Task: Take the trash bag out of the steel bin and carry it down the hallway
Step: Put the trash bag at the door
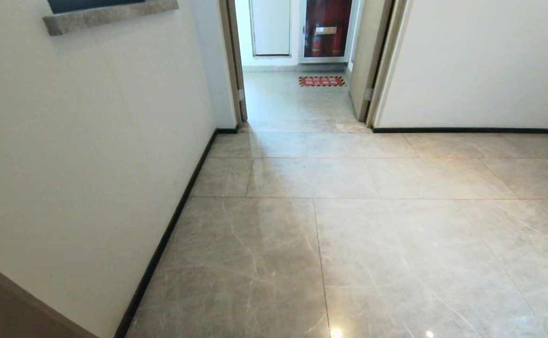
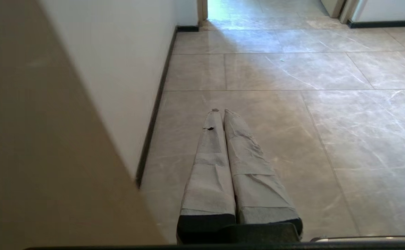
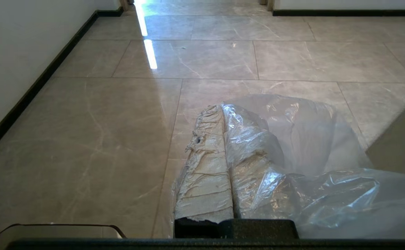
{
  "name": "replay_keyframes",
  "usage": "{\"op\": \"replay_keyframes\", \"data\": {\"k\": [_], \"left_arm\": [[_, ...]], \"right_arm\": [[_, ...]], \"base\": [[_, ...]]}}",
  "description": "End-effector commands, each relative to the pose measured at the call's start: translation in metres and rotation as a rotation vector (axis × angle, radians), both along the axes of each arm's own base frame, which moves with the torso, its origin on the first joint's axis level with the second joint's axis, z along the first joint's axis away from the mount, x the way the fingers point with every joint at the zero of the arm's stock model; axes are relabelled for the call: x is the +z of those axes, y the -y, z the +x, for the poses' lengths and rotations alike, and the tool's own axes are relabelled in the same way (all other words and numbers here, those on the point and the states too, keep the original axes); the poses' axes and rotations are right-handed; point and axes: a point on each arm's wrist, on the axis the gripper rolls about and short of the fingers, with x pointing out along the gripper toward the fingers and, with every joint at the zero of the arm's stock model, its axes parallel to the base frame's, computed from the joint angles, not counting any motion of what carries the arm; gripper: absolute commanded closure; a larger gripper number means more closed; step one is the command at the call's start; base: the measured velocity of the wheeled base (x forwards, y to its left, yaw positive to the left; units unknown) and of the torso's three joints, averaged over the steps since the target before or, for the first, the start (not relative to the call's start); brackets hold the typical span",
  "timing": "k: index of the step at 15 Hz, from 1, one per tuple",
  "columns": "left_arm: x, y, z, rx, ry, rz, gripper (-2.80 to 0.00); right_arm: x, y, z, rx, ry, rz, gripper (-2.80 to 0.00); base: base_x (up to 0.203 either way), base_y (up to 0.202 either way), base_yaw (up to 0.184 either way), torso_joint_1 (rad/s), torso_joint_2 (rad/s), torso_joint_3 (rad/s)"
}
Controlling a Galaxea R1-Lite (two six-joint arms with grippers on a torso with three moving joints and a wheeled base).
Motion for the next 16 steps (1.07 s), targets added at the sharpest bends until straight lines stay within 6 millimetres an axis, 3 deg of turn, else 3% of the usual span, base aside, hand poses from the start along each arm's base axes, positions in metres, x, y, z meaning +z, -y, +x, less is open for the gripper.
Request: {"op": "replay_keyframes", "data": {"k": [1,16], "left_arm": [[-0.0029,0.0,0.0008,0.0,-0.01,0.0,0.0],[-0.0032,0.0,0.0008,0.0,-0.013,-0.004,0.0]], "right_arm": [[0.0001,0.0001,0.0001,0.001,-0.001,-0.001,0.0],[0.0001,0.0,0.0001,0.001,-0.001,-0.001,0.0]], "base": [[0.0,0.089,0.001,0.002,0.0,0.002],[0.0,0.0,0.0,0.0,0.0,0.0]]}}
